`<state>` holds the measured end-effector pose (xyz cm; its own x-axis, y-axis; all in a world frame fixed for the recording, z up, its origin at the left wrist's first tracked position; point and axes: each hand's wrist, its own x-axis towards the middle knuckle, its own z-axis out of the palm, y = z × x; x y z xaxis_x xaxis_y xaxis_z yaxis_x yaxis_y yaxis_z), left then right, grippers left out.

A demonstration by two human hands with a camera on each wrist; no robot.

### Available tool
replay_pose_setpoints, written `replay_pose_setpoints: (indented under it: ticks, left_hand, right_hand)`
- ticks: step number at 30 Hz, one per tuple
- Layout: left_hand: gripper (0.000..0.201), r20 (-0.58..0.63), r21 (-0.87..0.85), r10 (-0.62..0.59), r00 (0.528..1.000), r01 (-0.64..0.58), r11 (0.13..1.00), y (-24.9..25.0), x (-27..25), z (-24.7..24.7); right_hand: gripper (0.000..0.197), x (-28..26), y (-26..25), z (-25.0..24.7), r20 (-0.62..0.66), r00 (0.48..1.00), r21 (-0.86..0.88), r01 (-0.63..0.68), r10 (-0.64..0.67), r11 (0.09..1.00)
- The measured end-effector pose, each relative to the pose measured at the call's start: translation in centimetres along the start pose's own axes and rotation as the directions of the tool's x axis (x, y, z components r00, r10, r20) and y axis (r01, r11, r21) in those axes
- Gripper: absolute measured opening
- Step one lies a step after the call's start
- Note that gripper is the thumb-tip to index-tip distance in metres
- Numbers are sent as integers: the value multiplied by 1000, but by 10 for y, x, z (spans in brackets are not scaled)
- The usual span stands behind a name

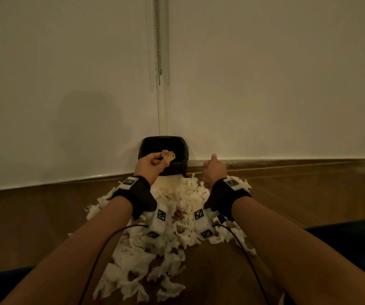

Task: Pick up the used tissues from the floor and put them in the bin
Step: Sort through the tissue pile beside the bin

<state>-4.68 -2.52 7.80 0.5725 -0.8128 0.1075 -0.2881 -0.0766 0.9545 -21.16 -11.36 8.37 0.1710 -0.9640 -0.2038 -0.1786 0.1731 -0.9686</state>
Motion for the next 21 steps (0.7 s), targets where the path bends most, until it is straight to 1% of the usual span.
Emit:
replay_pose_setpoints:
  ticks: [2, 3, 4, 5, 6, 7, 8, 9, 11, 12, 13, 15, 16, 17, 19, 21]
  left_hand:
    - [29, -31, -46, -21, 999, 19, 999, -2, 17, -6]
    - [24, -40, -77, -38, 998, 35, 996, -4, 25, -8]
    - [18, -44, -113, -56, 997, 51, 992, -6, 34, -8]
    - [12, -45, -136, -75, 996, 68, 988, -9, 41, -9]
    - [7, -47, -136, -96, 994, 89, 987, -13, 49, -9]
    - [6, -49, -119, -119, 992, 113, 986, -17, 57, -8]
    - [8, -48, -105, -146, 988, 140, 985, -22, 64, -6]
    - [10, -50, -106, -176, 983, 170, 980, -26, 70, -4]
    - [11, -48, -169, -256, 966, 245, 955, -34, 82, 3]
    - [11, -39, -226, -304, 952, 288, 931, -36, 88, 7]
    - [11, -29, -280, -345, 938, 324, 904, -37, 92, 13]
    - [16, -14, -335, -394, 919, 367, 868, -40, 102, 23]
    - [18, -15, -337, -401, 916, 373, 865, -42, 106, 26]
    - [20, -25, -329, -399, 917, 369, 869, -44, 110, 29]
    - [22, -56, -309, -384, 922, 350, 885, -48, 116, 33]
    - [21, -91, -276, -361, 928, 325, 905, -52, 115, 33]
  right_hand:
    - [38, 13, -8, 13, 21, 1000, 44, 12, -13, 999]
    - [35, 20, -12, 19, 28, 1000, 83, -7, 4, 997]
    - [31, 25, -17, 24, 62, 997, 147, -61, 52, 987]
    - [24, 32, -20, 29, 135, 984, 210, -143, 116, 967]
    - [19, 38, -22, 34, 235, 956, 255, -237, 177, 938]
    - [15, 42, -26, 38, 335, 918, 267, -307, 211, 914]
    - [13, 46, -28, 41, 383, 898, 237, -320, 214, 917]
    - [13, 55, -30, 46, 400, 893, 201, -306, 207, 931]
    - [26, 73, -34, 58, 389, 904, 105, -237, 180, 966]
    - [34, 81, -34, 64, 382, 912, 93, -199, 150, 975]
    - [37, 88, -32, 70, 388, 912, 98, -183, 132, 978]
    - [22, 100, -26, 81, 362, 926, 107, -159, 111, 981]
    - [19, 108, -20, 85, 344, 932, 127, -164, 111, 978]
    - [25, 115, -15, 90, 331, 937, 150, -166, 108, 975]
    - [46, 127, -8, 96, 324, 941, 163, -158, 99, 974]
    - [55, 132, -5, 98, 348, 929, 171, -191, 122, 966]
